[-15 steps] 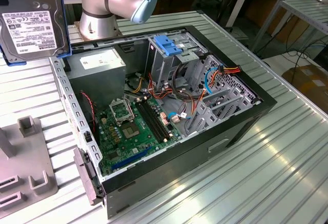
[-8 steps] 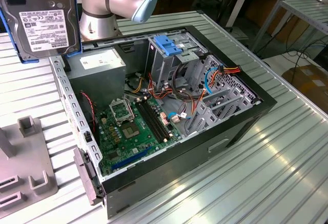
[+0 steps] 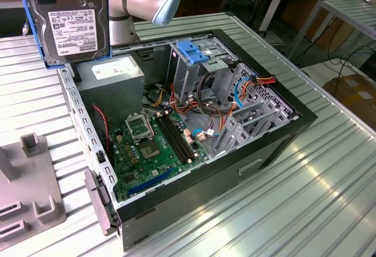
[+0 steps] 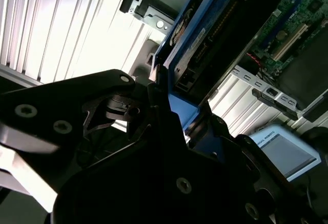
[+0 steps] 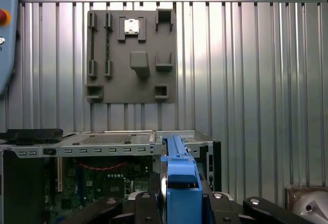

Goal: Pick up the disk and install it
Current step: 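Pick up the disk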

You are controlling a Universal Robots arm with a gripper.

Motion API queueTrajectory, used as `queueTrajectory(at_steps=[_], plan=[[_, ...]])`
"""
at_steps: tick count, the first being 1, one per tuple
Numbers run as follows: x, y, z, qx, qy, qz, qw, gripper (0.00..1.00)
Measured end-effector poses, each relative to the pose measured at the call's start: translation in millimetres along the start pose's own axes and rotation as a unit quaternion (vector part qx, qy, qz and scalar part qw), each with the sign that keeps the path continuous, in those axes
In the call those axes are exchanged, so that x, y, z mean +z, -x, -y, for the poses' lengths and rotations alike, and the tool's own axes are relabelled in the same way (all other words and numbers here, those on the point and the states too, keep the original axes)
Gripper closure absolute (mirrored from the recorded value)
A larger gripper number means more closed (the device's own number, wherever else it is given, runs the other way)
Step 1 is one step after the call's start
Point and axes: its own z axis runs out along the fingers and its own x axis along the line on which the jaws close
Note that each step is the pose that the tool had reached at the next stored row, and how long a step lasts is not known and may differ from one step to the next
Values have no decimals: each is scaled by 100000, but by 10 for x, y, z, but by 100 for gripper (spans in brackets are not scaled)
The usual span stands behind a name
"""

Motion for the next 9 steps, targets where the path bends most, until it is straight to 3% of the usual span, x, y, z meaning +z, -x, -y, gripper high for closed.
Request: queueTrajectory(at_steps=[3,6,9], plan=[[-2,2,93,21,-1,-1,100000,63],[-4,5,243,53,-4,-1,100000,63],[-6,8,333,69,-2,-2,100000,63]])
